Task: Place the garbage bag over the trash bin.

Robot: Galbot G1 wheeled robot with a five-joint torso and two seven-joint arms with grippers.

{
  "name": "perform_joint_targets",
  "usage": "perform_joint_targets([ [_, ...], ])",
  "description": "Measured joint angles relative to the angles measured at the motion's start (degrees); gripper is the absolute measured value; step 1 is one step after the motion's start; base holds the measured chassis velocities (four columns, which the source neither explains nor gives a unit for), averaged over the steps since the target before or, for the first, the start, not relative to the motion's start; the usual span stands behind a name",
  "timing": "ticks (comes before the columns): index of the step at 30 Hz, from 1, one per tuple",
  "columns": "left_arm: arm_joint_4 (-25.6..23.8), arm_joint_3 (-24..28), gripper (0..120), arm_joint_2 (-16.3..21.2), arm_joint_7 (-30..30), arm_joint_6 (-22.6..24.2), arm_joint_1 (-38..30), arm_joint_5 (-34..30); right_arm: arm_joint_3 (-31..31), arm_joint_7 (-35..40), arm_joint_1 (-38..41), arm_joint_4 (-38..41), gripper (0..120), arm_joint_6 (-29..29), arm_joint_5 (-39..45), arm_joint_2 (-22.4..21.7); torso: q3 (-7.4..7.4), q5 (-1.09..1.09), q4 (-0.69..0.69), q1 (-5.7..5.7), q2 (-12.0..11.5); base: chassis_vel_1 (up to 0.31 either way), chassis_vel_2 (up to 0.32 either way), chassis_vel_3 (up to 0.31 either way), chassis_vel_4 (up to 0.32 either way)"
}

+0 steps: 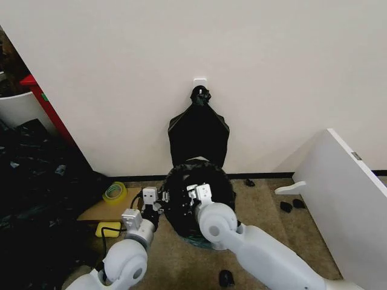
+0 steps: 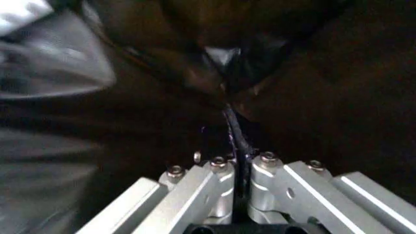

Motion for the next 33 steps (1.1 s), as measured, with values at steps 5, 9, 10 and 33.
perform_joint_targets([
  [5,1.9,-0.8,1,-1.1,-3.3,2.8,-1.9,-8.0,6.2,-11.9,-5.8,8.5,5,0.1,-2.7,-4.0,0.00,0.01,-0.01,0.00,0.0,0.000,0.000,0.000,0.000],
  [9,2.8,-0.8,1,-2.6,-5.8,4.6,-2.9,-12.3,9.2,-18.9,-9.8,13.4,18,2.6,-8.5,-6.5,-0.01,-0.01,-0.03,0.00,0.0,0.000,0.000,0.000,0.000],
  [10,2.9,-1.1,1,-3.4,-7.1,5.4,-2.8,-13.9,9.8,-20.6,-11.0,14.3,25,4.4,-11.3,-6.8,0.00,0.00,-0.03,0.00,0.0,0.000,0.000,0.000,0.000],
  [33,4.9,-3.6,1,-4.9,-12.3,6.2,-4.0,-23.2,38.7,-29.4,-45.8,20.5,100,11.2,-8.6,-3.0,-0.01,-0.01,-0.02,0.00,0.0,0.000,0.000,0.000,0.000],
])
